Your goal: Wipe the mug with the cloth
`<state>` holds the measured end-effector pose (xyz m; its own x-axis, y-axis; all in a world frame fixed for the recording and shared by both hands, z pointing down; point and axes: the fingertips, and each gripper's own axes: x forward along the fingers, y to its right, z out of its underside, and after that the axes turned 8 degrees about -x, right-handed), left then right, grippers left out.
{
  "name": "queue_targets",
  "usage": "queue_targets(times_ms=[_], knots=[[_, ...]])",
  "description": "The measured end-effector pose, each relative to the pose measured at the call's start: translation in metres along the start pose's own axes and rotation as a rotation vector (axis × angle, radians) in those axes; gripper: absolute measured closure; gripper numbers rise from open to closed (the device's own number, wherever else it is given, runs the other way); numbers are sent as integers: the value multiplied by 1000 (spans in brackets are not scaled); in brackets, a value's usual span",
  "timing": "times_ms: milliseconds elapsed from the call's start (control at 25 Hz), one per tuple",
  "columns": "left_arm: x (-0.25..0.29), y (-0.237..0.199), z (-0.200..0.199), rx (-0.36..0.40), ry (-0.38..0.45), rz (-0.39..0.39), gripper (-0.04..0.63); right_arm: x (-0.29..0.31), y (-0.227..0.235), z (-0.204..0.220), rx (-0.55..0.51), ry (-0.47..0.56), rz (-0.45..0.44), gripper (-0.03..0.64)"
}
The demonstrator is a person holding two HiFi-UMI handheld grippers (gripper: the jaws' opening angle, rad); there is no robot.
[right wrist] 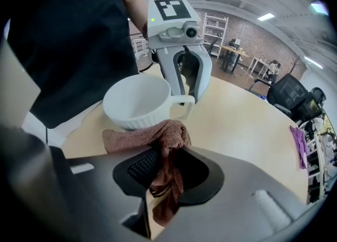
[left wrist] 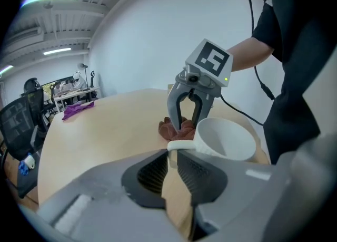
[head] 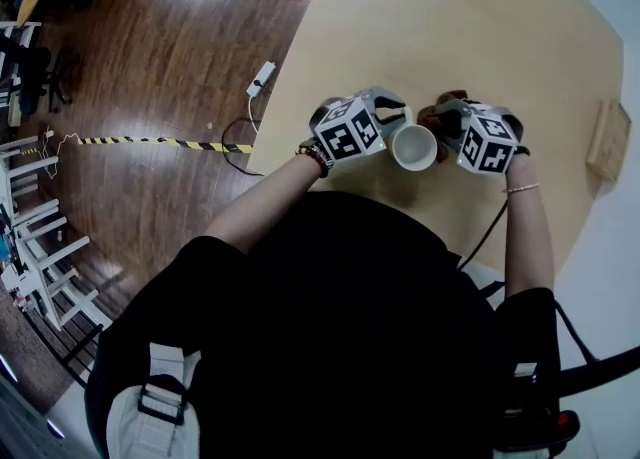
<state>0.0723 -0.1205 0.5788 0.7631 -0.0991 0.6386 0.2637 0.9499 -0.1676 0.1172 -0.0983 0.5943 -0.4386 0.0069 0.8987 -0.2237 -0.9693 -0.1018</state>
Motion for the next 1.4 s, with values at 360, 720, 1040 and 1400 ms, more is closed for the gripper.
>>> queue_targets(times_ms=[360,720,1040,1400], knots=[[4,-3,-1,-15,3,-10,570,-1,0,-3,49,9,81,522],[4,-3,-1,-21,3,-19,571,-15,7,-17,5,30,108,522],[5,-3,-2,-23,4,-23,571,17,7,-5,36,-27,82,522],[1,-4,-1,-28,32,-11,571,14,-2,11,203,-35,203,515]])
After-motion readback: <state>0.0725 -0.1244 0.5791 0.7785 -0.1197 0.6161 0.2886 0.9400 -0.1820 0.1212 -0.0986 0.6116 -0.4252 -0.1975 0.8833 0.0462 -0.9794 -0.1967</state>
